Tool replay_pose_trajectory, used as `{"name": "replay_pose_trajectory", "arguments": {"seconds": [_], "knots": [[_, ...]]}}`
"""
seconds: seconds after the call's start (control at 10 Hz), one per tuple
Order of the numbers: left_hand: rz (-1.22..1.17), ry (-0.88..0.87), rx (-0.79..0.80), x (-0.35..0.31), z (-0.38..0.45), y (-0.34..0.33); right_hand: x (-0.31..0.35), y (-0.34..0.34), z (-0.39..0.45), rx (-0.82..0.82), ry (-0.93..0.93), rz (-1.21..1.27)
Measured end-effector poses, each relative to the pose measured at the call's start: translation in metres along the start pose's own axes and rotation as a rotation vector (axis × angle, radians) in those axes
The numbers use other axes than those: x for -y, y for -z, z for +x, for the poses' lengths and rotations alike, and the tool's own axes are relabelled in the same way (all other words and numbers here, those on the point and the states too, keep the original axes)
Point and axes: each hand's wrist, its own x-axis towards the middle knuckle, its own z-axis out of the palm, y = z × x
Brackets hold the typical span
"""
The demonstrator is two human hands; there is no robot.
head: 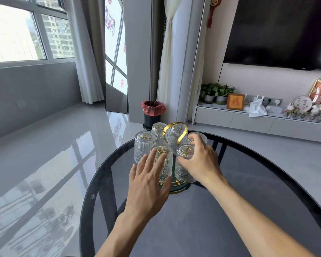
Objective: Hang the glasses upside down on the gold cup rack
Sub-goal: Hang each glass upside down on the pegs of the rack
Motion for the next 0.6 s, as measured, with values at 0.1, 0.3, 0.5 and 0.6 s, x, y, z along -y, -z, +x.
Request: {"name": "replay_pose_trajectory", "arguments": {"seconds": [0.1,0.3,0.5,0.6], "knots": [[-0.004,0.004,0.003,-0.001,0.001,0.000,-0.004,0.004,-0.005,0.001,-0.002,0.007],[-0.003,-0.001,0.012,-0.001,-0.002,0.000,-0.005,0.006,-0.007,0.018,-0.021,-0.018],[-0.030,-0.001,0.009,-0.006,-0.004,0.003,-0.004,0.011,-0.012,0.063,-0.026,-0.025],[-0.034,0.009,-0.014,-0.009,-0.005,0.009,-0.007,0.021,-0.022,0.007,-0.047,0.022]]}}
